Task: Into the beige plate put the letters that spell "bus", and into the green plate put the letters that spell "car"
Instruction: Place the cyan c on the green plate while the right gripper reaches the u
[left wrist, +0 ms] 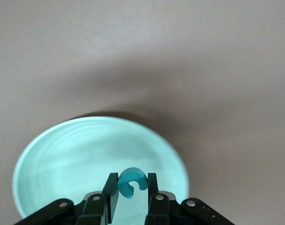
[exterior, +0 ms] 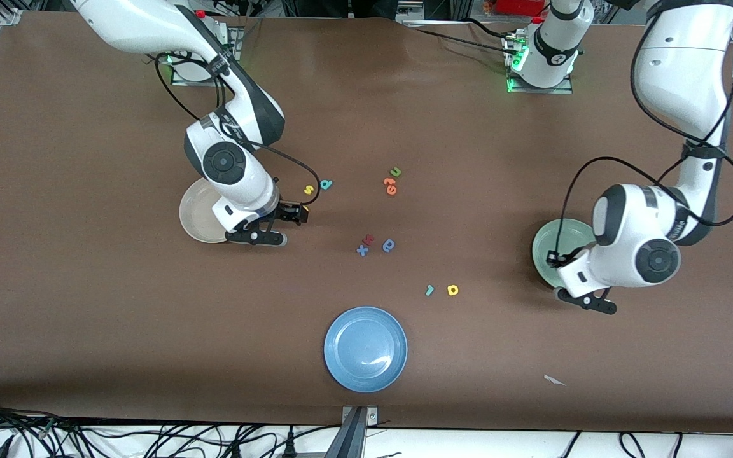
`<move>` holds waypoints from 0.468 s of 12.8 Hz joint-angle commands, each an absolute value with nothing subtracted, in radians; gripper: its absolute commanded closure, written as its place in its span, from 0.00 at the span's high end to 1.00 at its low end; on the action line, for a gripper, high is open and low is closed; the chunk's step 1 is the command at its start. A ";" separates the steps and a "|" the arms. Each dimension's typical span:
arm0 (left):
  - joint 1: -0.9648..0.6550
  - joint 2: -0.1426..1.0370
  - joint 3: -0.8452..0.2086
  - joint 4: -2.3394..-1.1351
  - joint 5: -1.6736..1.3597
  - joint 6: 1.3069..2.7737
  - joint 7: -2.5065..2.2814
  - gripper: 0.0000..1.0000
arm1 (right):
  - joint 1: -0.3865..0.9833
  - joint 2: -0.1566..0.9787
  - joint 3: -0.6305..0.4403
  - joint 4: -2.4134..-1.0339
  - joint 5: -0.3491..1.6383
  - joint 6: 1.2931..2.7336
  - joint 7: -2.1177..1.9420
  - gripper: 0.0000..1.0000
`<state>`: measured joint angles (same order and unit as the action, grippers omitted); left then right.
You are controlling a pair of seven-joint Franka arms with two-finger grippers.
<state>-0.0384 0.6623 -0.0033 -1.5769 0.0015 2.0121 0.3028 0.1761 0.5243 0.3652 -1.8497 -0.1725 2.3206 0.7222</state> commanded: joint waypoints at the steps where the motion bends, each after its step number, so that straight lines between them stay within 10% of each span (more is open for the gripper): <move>1: -0.025 0.683 -0.014 -1.568 0.090 1.997 0.435 1.00 | 0.198 0.567 0.374 -1.862 -0.227 2.403 0.822 1.00; 6: -0.109 0.728 -0.037 -1.503 -0.092 2.028 -0.042 1.00 | 0.224 0.620 0.374 -1.862 -0.298 2.456 0.913 1.00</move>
<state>-0.0553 0.6840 -0.0330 -1.5579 -0.0390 2.0161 0.1247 0.2233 0.6051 0.3674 -1.8567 -0.2700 2.4223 0.8738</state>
